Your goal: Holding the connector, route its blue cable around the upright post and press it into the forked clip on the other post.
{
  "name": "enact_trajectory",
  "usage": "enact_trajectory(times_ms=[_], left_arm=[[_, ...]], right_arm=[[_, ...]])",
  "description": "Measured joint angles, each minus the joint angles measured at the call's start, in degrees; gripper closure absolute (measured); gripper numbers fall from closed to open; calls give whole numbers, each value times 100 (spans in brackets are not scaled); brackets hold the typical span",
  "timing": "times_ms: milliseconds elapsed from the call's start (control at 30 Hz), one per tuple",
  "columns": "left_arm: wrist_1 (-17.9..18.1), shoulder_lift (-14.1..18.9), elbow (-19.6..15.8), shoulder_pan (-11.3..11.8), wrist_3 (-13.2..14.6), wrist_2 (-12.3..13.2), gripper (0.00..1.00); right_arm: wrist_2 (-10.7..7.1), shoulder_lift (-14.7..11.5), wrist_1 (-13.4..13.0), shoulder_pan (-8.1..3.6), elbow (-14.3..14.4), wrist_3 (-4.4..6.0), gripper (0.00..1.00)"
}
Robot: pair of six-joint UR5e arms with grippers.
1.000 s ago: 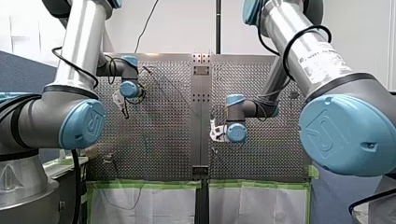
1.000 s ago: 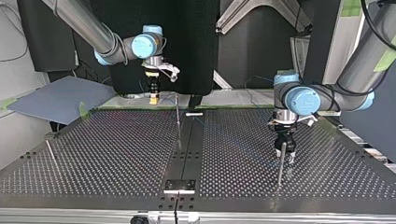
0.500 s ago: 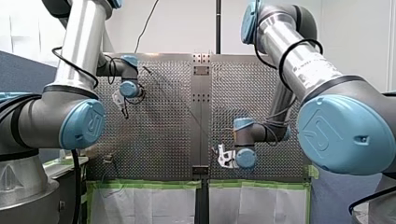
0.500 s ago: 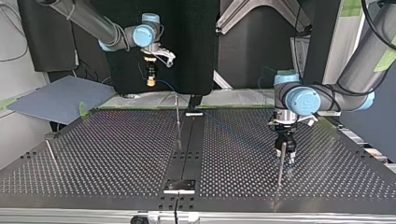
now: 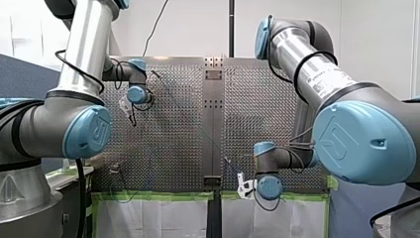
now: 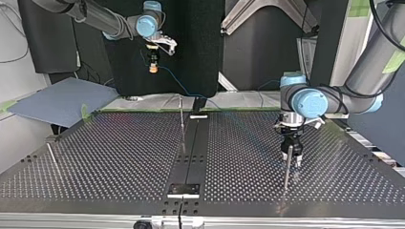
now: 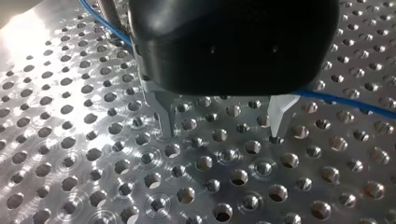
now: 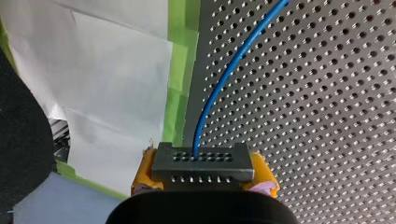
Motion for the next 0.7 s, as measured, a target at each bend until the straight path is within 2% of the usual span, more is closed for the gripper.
enact_trajectory(times_ms=[133, 200, 333, 467, 700], left_arm=[[-1, 0, 0, -12, 1, 0, 0], [-3, 0, 0, -15, 1, 0, 0], [-20, 0, 0, -17, 12, -1, 0], [-26, 0, 0, -19, 22, -2, 0], [-27, 0, 0, -19, 27, -12, 0]], right_arm=[[-33, 166, -161, -157, -80, 103, 100], [-42, 252, -249, -241, -156, 112, 100], [-58, 455, -450, -408, -350, 74, 100], [-116, 639, -551, -500, -533, 18, 100], [-399, 970, -768, -631, -855, 9, 100]])
